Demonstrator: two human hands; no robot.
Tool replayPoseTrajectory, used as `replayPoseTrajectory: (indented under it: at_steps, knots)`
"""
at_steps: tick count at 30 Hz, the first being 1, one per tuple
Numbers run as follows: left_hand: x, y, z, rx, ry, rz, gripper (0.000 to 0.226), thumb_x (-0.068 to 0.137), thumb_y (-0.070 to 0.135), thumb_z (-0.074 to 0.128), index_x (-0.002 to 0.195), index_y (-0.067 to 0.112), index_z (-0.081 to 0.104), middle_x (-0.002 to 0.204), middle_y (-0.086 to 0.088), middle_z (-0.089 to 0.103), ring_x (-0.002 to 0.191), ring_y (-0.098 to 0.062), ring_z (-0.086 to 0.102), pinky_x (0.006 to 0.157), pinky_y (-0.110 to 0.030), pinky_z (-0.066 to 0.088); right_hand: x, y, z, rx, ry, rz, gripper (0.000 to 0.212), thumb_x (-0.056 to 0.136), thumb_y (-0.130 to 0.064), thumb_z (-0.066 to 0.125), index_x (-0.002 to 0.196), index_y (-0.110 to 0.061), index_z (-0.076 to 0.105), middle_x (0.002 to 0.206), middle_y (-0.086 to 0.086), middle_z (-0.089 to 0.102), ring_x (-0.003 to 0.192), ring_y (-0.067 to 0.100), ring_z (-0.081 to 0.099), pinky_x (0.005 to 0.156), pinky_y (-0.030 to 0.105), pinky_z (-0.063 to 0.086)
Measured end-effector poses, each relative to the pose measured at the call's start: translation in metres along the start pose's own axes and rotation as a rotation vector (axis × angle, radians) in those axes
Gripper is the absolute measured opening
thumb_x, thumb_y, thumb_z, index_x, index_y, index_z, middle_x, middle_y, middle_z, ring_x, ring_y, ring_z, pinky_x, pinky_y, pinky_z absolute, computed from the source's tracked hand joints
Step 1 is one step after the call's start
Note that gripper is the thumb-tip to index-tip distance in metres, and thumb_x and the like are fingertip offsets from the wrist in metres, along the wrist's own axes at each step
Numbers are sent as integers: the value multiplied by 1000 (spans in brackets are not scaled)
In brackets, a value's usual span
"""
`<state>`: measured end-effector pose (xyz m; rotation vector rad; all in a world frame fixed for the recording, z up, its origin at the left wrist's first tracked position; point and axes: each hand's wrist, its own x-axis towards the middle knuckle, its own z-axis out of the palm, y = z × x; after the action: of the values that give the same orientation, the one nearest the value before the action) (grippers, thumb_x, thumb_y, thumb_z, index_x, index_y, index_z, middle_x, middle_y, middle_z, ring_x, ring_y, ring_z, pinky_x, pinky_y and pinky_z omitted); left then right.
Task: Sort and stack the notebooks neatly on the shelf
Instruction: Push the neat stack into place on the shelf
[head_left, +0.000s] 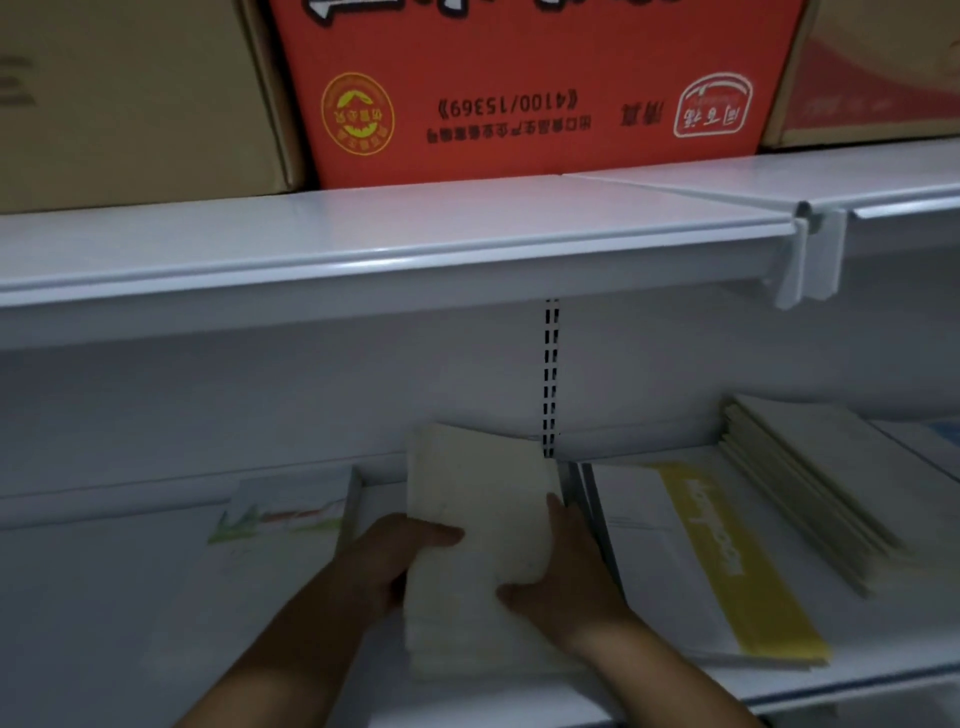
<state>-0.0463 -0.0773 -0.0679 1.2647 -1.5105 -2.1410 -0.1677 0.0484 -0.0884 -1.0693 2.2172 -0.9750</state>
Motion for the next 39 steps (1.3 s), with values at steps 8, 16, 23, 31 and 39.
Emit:
replayPoseTrajectory:
  at_steps: [8,16,23,31,39]
  knots:
    - [-35,-7,-31,-100,81,649,80,35,14,86,110,21,59,101,-1,73,89,-17,71,66,-30,57,11,-34,-25,608,49,-65,86,64,-66,58,138,-27,38,137,-6,47,118,12,53,100,33,47]
    - [-37,-21,-46,-20,156,727,77,35,7,79,104,27,51,91,16,72,81,1,67,67,-18,52,-11,-46,1,540,251,-278,20,96,-11,38,103,-28,45,93,-24,48,74,-33,48,63,-10,33]
    - [-35,-44,-48,74,114,636,100,50,3,86,138,7,38,103,17,58,77,19,58,63,1,44,-14,-36,0,584,199,-284,22,93,-5,50,92,-27,47,90,-21,50,79,-13,49,60,-7,37]
    - [-31,-47,-45,39,92,628,101,49,5,83,138,-2,35,101,16,59,76,22,59,62,2,43,-10,-28,22,524,189,-215,14,87,-24,57,94,-31,46,91,-22,53,83,-7,55,61,-6,39]
    - [-28,-33,-46,35,104,548,94,30,1,62,123,5,49,85,5,70,70,-2,67,57,-16,51,4,-11,32,474,182,-200,48,68,-43,68,110,-22,53,95,-18,63,81,-15,63,65,3,46]
